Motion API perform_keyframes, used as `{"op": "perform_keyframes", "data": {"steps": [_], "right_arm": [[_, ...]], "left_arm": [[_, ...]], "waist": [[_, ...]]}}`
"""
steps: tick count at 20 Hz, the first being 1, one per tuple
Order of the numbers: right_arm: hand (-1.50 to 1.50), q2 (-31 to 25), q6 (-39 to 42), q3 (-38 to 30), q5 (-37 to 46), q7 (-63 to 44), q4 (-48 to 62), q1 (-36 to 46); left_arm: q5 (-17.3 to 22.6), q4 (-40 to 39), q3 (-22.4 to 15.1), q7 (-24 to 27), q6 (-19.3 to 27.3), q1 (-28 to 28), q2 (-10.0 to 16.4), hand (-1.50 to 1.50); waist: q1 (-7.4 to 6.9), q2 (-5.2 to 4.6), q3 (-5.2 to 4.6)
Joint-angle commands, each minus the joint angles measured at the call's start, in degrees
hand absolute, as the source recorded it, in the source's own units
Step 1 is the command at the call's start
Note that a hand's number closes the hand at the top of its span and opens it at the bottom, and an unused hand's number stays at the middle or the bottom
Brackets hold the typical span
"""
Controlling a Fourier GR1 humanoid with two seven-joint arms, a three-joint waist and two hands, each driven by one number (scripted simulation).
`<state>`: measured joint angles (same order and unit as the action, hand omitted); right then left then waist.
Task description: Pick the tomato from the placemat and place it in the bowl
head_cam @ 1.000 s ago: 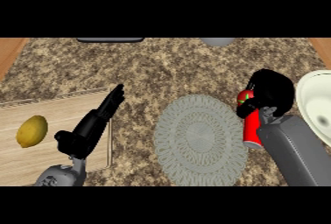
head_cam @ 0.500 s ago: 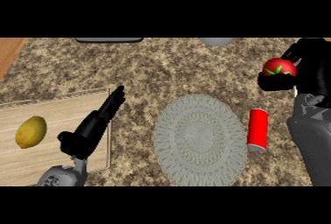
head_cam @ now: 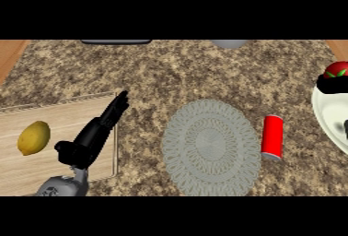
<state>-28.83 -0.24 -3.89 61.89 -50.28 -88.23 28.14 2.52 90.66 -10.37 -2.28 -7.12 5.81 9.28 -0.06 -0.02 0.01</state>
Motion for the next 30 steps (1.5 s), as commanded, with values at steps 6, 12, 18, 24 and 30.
{"op": "perform_keyframes", "data": {"steps": [6, 12, 18, 24, 30], "right_arm": [[1.5, -4.17, -10.95, -6.07, 2.4, 11.3, 17.47, -2.63], [1.5, -6.65, 5.5, -16.22, -16.59, 15.76, 20.94, -3.84], [-1.5, -5.56, -3.08, -18.09, -18.88, 29.35, 32.53, -0.04], [-1.5, -8.1, -10.09, -24.24, -21.89, 32.0, 33.95, 2.38], [-1.5, -8.38, -16.86, -33.63, -28.94, 33.67, 29.99, -1.75]], "left_arm": [[-1.44, 1.04, -1.23, -1.7, 0.25, -0.73, -2.16, 0.0], [-2.14, -0.27, -1.48, 1.25, 0.37, -2.36, -2.44, 0.0], [-3.25, -1.4, -1.53, -2.73, 1.65, 3.03, -4.72, 0.0], [-3.32, -1.57, -1.02, 0.62, 0.11, -0.3, -3.92, 0.0], [-1.88, -0.87, 1.17, 0.04, -1.51, -0.87, -1.89, 0.0]], "waist": [[-0.48, -0.16, 0.02], [0.38, 0.0, 0.02], [-0.41, -0.18, 0.04], [-0.45, -0.14, 0.03], [0.46, 0.08, 0.02]]}}
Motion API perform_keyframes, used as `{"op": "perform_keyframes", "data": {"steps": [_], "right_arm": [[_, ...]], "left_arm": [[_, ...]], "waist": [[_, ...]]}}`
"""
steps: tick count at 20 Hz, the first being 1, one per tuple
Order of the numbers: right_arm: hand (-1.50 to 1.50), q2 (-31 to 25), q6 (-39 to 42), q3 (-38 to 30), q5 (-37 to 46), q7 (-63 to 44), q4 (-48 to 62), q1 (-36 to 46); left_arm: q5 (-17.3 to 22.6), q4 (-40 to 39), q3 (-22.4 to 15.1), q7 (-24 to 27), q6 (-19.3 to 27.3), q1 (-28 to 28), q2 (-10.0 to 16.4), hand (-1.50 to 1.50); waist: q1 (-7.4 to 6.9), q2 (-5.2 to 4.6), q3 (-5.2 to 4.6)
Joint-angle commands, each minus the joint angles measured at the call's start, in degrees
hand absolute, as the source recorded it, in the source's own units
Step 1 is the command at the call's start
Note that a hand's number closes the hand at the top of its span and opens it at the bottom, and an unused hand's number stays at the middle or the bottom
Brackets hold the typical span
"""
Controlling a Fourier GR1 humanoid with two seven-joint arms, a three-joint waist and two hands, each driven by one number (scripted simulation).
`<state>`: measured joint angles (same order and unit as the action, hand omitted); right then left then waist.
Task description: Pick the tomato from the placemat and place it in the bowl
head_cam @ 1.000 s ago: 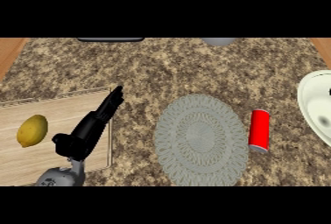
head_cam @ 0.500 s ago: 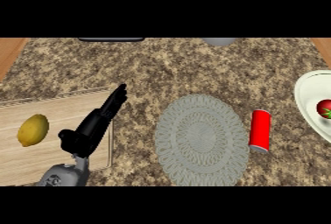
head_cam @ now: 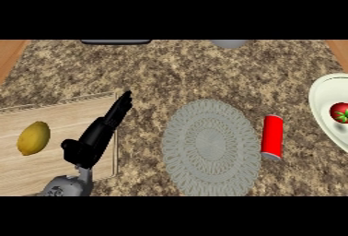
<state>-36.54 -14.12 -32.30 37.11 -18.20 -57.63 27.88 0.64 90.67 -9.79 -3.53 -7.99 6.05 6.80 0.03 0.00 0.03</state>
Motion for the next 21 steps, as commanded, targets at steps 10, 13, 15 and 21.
{"op": "perform_keyframes", "data": {"steps": [10, 13, 15, 21], "right_arm": [[-1.5, -1.13, 1.81, -22.07, -19.14, 9.34, -10.79, -21.19], [-1.5, 0.26, 6.19, -27.64, -24.75, 11.75, -14.79, -27.65], [-1.5, -1.12, 9.23, -30.8, -27.35, 16.35, -9.75, -30.66], [-1.5, -4.58, 20.35, -38.42, -35.86, 22.63, -4.31, -37.58]], "left_arm": [[-1.37, 1.08, 0.24, 0.96, 0.42, -1.53, -0.56, 0.0], [0.65, -1.65, 3.44, 0.17, -0.65, 1.02, 0.56, 0.0], [-0.98, 6.07, -0.68, -2.81, -0.06, -3.97, -0.44, 0.0], [-0.37, 2.8, 1.97, -3.05, -0.83, 0.72, -0.18, 0.0]], "waist": [[1.48, 0.26, -0.01], [2.21, 0.27, -0.05], [0.92, 0.26, 0.02], [0.78, 0.14, 0.0]]}}
